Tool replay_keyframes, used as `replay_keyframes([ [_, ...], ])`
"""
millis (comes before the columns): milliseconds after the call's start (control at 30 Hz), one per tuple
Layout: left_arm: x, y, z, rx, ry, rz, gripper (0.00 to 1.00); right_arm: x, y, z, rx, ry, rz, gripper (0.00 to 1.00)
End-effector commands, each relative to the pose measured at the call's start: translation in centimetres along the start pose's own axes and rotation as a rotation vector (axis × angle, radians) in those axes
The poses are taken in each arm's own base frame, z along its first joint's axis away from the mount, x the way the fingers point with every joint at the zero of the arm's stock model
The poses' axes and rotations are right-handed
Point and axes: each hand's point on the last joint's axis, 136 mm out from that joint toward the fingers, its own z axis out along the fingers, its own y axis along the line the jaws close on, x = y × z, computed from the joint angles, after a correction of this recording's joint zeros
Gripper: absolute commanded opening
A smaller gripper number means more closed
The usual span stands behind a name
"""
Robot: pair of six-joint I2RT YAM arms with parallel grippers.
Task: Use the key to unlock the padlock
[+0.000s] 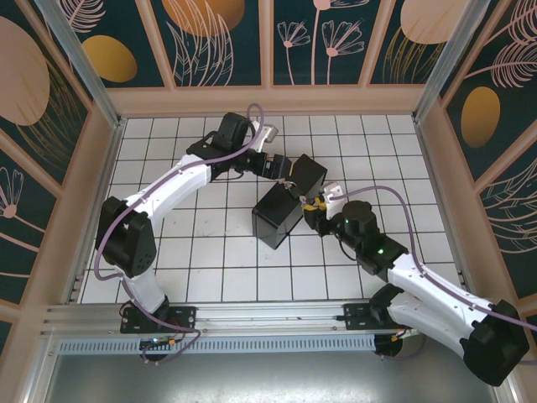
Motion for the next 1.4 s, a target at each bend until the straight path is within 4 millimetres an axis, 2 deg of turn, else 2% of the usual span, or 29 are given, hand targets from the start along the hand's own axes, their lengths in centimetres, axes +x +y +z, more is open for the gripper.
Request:
replay_keyframes([
  [0,-1.3,-0.3,-1.4,-0.008,-0.051,0.004,0.94,-1.8,-1.9,-1.2,0.121,-0.041,-0.071,0.42],
  [67,-1.4,-0.3,-1.3,-0.004,-0.051,0.003,0.94,-3.1,-1.8,-1.7,0.138,-0.108,-0.133,0.42],
  [133,-1.4,-0.3,-1.2,-0.001,-0.052,0.001,0.94,-3.7,-0.7,-1.7,0.121,-0.143,-0.244,0.43],
  [233,-1.6,0.0,-1.2,-0.01,-0.057,0.0,0.94,-2.9,1.2,-1.1,0.091,-0.13,-0.469,0.44],
  [333,-1.5,0.4,-0.8,-0.003,-0.043,-0.003,0.94,-2.4,1.1,-0.3,0.116,-0.104,-0.599,0.44],
  [467,-1.7,0.8,-0.7,0.0,-0.044,-0.01,0.94,-3.2,0.4,0.1,0.188,-0.116,-0.702,0.44],
  [767,-2.1,0.7,-1.0,0.022,-0.057,-0.003,0.94,-2.8,1.5,0.5,0.227,-0.101,-0.834,0.39],
  [967,-2.3,0.7,-1.3,0.022,-0.061,0.005,0.93,-1.8,2.1,0.6,0.167,-0.056,-0.814,0.41],
  [1133,-2.5,0.7,-1.5,0.027,-0.068,0.005,0.93,-1.3,1.5,0.8,0.199,-0.035,-0.832,0.42],
  [1367,-2.3,0.5,-1.7,0.029,-0.072,0.009,0.93,-1.3,1.4,1.5,0.199,-0.04,-0.844,0.35],
])
